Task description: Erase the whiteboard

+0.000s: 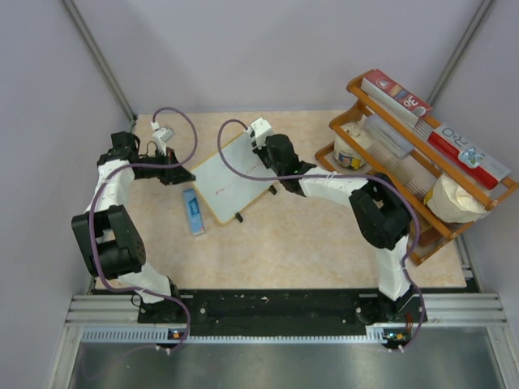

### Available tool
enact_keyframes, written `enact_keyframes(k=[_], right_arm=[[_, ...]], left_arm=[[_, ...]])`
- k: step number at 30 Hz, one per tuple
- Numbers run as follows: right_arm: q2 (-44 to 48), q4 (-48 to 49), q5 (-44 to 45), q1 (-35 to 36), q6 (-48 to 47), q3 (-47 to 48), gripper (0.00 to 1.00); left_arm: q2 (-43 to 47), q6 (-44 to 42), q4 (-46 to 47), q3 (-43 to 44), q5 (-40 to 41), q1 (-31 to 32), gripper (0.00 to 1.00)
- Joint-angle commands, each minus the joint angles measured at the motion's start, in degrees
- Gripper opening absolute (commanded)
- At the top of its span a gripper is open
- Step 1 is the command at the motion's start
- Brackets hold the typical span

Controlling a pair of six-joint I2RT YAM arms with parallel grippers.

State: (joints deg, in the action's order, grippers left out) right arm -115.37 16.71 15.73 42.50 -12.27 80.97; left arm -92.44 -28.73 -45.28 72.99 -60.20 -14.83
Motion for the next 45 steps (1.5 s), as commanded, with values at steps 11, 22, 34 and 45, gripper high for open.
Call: enact_keyframes(k=[11, 22, 34, 45], right_arm=[[-0.56, -0.36, -0.52, -2.78, 1.2, 0.33, 0.0], [1.73, -3.08, -4.91, 3.37, 1.99, 0.77, 0.0], [2.7, -7.48, -5.71, 7.25, 2.26, 3.23, 0.0], [0.24, -8.27, -3.43, 2.24, 0.58, 9.12, 0.0]], left_arm=[[-0.72, -7.48, -4.29, 0.13, 2.29, 1.47, 0.0], [-1.16, -7.04, -3.94, 0.05, 2.2, 1.47, 0.0], [-0.9, -7.22, -4.2, 0.05, 2.46, 1.65, 0.0], [-0.54, -7.39, -3.86, -0.66, 2.72, 1.56, 0.0]])
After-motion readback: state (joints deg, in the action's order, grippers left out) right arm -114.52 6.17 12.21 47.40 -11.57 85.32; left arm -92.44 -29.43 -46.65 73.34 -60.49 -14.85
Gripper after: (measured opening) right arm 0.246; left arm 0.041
